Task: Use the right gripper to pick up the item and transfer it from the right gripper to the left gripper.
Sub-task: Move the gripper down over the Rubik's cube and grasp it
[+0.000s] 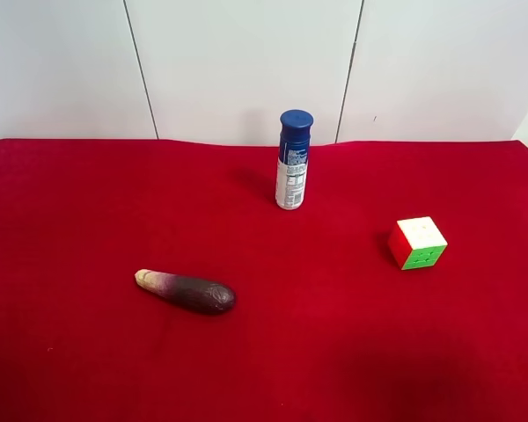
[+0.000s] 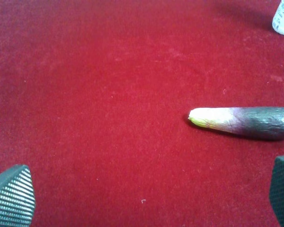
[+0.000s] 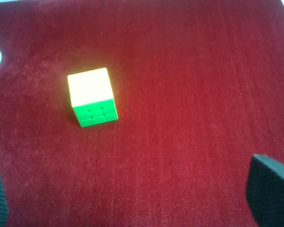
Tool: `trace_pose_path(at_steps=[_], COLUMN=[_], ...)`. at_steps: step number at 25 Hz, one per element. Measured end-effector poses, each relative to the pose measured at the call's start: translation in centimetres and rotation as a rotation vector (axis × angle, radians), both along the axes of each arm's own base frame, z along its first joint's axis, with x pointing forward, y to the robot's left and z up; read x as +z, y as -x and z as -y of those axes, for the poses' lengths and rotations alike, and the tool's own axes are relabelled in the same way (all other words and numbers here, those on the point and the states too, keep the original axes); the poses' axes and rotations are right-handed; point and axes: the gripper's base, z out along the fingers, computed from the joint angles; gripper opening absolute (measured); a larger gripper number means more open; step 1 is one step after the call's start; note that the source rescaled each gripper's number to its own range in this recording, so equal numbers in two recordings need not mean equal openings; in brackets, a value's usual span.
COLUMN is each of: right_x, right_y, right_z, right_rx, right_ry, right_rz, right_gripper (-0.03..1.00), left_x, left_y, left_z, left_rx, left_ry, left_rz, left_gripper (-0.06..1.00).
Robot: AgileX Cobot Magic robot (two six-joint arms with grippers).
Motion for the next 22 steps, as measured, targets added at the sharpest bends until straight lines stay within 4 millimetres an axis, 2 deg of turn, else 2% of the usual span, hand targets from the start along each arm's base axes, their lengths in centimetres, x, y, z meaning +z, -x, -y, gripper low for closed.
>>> trace_pose_path(at_steps=[22], right_x=[0.00], right_y=[0.00], right_z=[0.00], right_rx=[0.000], right_ry=[0.000], right_rz=[0.000], right_gripper=[1.00], left_x=[0.00], left_y=[0.00], left_z=[0.00], left_rx=[0.000], left_ry=[0.000], left_rz=[0.000], left_gripper=[1.00])
